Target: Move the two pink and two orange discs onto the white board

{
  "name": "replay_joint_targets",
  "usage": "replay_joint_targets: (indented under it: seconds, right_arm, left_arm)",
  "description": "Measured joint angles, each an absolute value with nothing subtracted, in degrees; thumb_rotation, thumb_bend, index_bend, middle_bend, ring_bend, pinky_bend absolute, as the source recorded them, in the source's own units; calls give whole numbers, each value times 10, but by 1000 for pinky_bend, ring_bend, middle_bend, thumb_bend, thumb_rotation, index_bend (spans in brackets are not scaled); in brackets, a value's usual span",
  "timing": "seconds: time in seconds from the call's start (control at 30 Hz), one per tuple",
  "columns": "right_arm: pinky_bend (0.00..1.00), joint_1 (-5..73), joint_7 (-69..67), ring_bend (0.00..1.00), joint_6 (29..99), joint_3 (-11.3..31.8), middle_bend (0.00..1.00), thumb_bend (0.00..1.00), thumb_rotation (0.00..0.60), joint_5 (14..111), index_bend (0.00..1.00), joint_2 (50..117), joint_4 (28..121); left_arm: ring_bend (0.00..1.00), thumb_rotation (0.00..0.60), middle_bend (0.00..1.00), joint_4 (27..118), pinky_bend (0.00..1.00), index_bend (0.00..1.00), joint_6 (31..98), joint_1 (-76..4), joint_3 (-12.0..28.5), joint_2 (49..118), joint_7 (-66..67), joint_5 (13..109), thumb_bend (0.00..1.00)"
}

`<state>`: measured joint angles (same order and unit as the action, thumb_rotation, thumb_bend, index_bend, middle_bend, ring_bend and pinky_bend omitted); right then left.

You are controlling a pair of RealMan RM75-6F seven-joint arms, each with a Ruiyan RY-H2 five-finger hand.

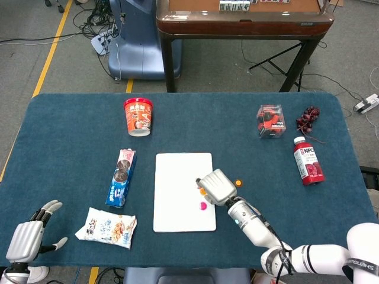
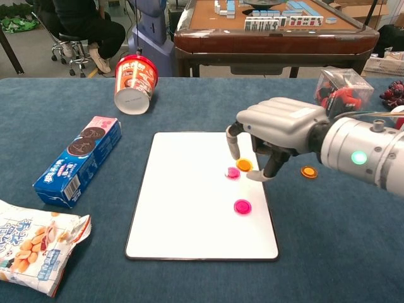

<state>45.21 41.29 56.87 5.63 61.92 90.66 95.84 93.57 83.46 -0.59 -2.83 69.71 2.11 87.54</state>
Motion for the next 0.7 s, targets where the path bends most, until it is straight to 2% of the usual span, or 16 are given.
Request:
replay_joint_targets:
  seconds: [0.7]
  right_arm:
    - [1000,540,501,1000,531,70,1000,269,600,556,500,1000,942]
  left_arm:
    - [213,600,164,927,605,218,835,-2,-31,699,11,871,92]
